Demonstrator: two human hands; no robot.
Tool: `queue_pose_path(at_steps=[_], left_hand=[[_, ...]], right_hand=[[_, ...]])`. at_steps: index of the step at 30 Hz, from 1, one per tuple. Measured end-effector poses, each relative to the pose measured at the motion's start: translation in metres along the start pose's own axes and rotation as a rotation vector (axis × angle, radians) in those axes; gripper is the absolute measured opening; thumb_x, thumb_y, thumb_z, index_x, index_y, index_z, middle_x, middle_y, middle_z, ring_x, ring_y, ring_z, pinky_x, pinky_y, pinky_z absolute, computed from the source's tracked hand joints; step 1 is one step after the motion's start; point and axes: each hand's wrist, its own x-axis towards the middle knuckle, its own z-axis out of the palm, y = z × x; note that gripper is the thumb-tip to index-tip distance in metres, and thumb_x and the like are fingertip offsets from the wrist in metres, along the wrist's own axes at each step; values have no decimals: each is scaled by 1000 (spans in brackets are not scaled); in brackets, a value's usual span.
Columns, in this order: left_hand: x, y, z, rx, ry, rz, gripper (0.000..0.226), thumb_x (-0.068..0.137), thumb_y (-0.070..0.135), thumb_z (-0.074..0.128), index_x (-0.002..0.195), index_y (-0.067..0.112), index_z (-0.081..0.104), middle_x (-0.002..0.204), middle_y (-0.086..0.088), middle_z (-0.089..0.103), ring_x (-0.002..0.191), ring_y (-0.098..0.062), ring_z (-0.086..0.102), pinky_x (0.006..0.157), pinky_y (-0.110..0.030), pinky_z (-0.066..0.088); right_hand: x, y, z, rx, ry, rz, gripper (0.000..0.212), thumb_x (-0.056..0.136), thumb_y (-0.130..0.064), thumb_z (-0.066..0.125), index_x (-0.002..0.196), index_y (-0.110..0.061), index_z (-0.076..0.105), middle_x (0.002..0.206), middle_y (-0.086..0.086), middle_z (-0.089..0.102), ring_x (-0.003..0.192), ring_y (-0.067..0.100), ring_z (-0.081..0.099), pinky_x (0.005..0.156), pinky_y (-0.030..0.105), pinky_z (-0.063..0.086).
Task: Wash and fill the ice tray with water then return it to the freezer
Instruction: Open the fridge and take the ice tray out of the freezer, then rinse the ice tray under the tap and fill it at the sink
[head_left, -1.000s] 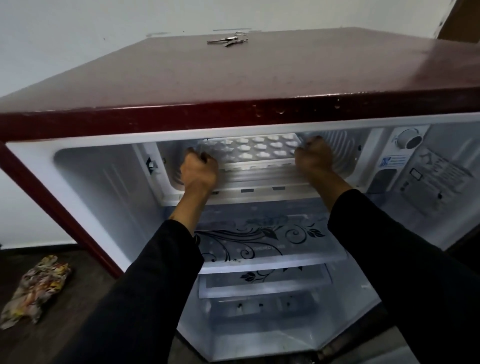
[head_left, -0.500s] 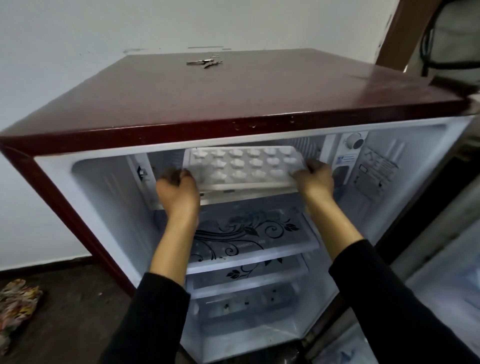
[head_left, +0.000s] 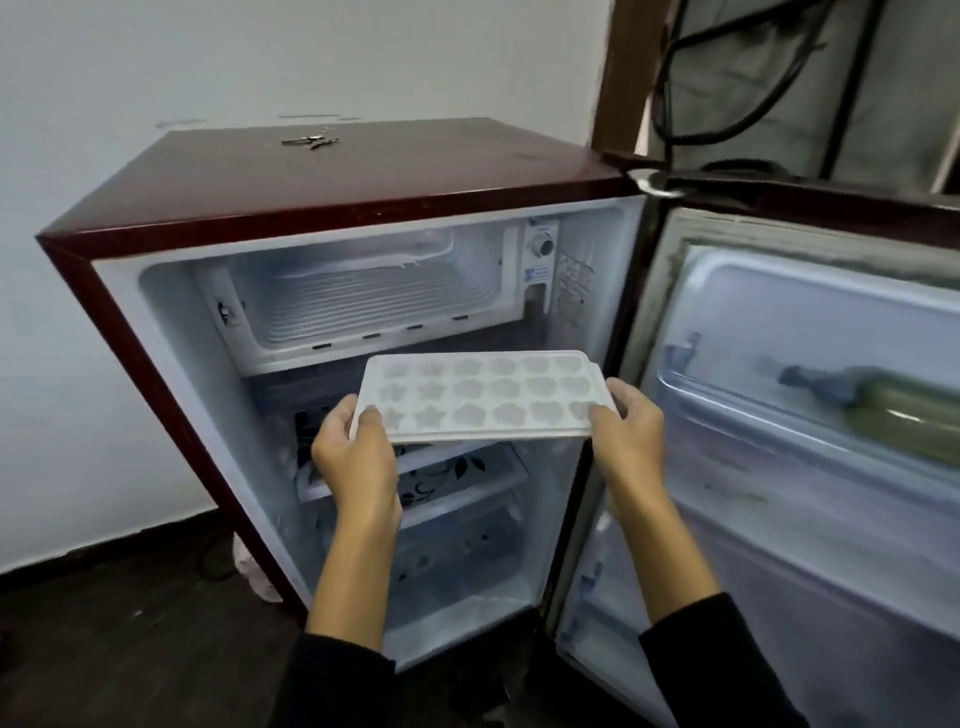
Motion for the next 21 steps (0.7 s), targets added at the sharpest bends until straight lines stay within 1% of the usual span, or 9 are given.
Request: queue_pose_path(at_steps=[2,5,7,9,11,15,17,18,21], left_hand=[[-28,-10,-6,-19,-49,-75,35,96,10,48,130,7,53,124,-6,61,110,-21,60,96,-34,49],[-80,-20,-14,-41,-147,-153,27,97,9,45,121,10,59,111,-2,65,105,-20,62,92,-35,50],[-118,-26,-17,-49,-207,-178,25,98,8,43,117,11,60,104,1,66,103,-20,63,93,-37,50],[-155,-34,-19,-43,-261,-205,27,99,7,41,119,11,59,105,0,66,102,-19,63,93,-35,50],[-190,-42,-17,-33,-321,-236,26,99,7,40,117,12,58,107,-3,65,101,-19,63,91,-34,50],[-253,-58,-2,-6,-507,-298,24,95,4,42,109,11,60,100,-3,68,92,-19,66,75,-32,52],[-285,-65,10,16,-611,-327,28,92,3,43,113,9,62,101,-5,69,91,-20,68,71,-32,54],[-302,-67,16,32,-664,-337,29,92,4,44,116,8,61,103,-6,69,92,-21,68,72,-33,55],[-353,-72,37,75,-815,-352,31,94,5,43,122,5,56,110,-10,67,97,-23,66,77,-35,56]], right_hand=[[-27,4,-33,48,33,22,33,85,5,45,103,-14,65,89,-4,65,72,7,55,58,13,44],[-70,13,-84,103,109,71,37,86,4,45,102,-21,66,92,-8,68,80,8,60,64,19,46],[-97,20,-116,127,190,88,40,84,5,45,108,-19,67,95,-7,69,83,10,62,64,19,46],[-125,29,-148,126,270,94,41,84,6,45,110,-16,67,94,-7,69,82,10,63,60,13,46],[-151,37,-182,142,361,119,41,83,5,46,112,-16,68,99,-6,71,88,12,65,64,16,47],[-196,48,-254,123,539,142,37,79,-1,48,102,-20,71,95,-2,74,88,20,67,73,33,51],[-219,48,-290,134,624,132,34,79,0,47,97,-18,71,93,2,74,85,19,66,72,33,50],[-229,47,-307,148,674,124,34,79,0,47,96,-18,71,93,3,73,85,18,66,72,30,50],[-262,39,-353,205,848,107,34,82,3,49,87,-22,71,88,-7,73,85,14,66,73,25,51]])
